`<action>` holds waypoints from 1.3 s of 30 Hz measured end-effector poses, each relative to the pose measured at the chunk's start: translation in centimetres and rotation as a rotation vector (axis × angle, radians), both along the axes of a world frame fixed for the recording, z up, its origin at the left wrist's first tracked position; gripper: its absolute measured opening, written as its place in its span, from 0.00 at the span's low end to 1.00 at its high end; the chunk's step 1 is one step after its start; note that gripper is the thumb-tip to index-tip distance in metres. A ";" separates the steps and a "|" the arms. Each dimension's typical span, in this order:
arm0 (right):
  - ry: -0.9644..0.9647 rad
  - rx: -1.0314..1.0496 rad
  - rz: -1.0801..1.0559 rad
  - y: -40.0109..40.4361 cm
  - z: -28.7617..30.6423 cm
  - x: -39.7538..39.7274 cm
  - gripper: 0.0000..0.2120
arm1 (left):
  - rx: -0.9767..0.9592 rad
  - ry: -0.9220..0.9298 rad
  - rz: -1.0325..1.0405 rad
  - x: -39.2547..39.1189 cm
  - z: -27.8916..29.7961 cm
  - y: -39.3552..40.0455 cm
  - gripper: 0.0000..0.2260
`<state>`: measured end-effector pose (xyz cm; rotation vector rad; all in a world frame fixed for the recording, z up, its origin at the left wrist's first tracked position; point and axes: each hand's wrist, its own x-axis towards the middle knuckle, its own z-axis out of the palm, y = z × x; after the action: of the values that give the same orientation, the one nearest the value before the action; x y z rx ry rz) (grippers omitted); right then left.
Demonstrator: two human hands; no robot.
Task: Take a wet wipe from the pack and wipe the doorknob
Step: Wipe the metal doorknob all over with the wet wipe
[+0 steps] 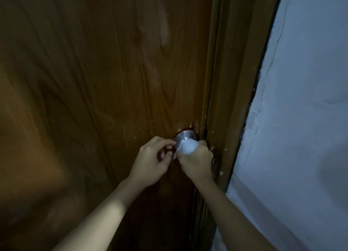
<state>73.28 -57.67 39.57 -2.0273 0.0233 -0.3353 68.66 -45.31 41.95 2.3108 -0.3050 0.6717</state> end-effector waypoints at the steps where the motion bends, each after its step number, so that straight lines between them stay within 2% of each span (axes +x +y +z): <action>1: 0.006 0.021 0.005 -0.2 0.0 0.0 0.24 | -0.003 0.002 -0.007 0.0 0.1 -0.1 0.13; 5: -0.030 -0.067 0.085 -1.0 -0.2 -0.4 0.24 | 0.016 0.017 -0.026 -0.1 0.1 -0.1 0.11; 9: -0.085 -0.239 0.129 -1.5 -0.3 -0.8 0.32 | 0.031 0.023 -0.036 -0.2 0.2 0.0 0.11; 11: -0.188 -0.373 0.119 -1.6 -0.6 -1.4 0.35 | 0.031 0.036 -0.032 -0.2 0.2 0.0 0.11; 14: -0.466 -0.629 0.028 -2.0 -2.4 -2.2 0.37 | 0.026 0.051 -0.021 -0.4 0.2 -0.2 0.11; 16: -0.557 -0.651 -0.022 -2.2 -3.3 -2.4 0.34 | 0.012 0.056 -0.030 -0.5 0.1 -0.5 0.10; 17: -0.543 -0.641 -0.055 -2.1 -3.6 -2.4 0.30 | 0.001 0.056 -0.033 -0.5 0.0 -0.6 0.10; 19: -0.424 -0.525 -0.122 -1.8 -4.0 -2.7 0.21 | -0.020 0.060 -0.035 -0.7 -0.1 -0.9 0.10; 20: -0.331 -0.352 -0.078 -1.5 -3.8 -2.9 0.16 | -0.030 0.062 -0.038 -0.7 -0.2 -1.0 0.10; 22: -0.109 0.137 0.076 -0.8 -3.3 -2.8 0.06 | -0.047 0.065 -0.043 -0.9 -0.3 -1.2 0.10; 25: 0.252 0.789 0.139 -0.7 -0.8 -2.5 0.03 | -0.059 0.052 -0.014 -1.5 -0.1 -0.9 0.10; 27: 0.467 1.071 0.188 -1.3 1.0 -2.5 0.06 | -0.076 0.053 0.018 -2.0 -0.1 -0.5 0.10; 28: 0.507 1.094 0.216 -1.7 1.4 -2.5 0.07 | -0.082 0.056 0.036 -2.4 -0.1 -0.2 0.10; 30: 0.484 0.993 0.228 -2.3 1.4 -2.6 0.08 | -0.095 0.069 0.053 -3.1 -0.4 0.4 0.10; 34: 0.196 0.731 0.068 -2.6 0.8 -3.0 0.06 | -0.105 0.107 0.077 -4.4 -0.7 1.2 0.10; 37: 0.004 0.488 0.142 -2.5 0.8 -3.4 0.05 | -0.083 0.120 0.085 -4.9 -1.1 1.4 0.10; 39: -0.047 0.412 0.178 -2.5 0.7 -3.6 0.03 | -0.083 0.129 0.080 -5.1 -1.1 1.4 0.10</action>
<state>69.71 -60.15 40.30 -1.5998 -0.1093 -0.2421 63.53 -43.90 40.86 2.2834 -0.1233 0.5606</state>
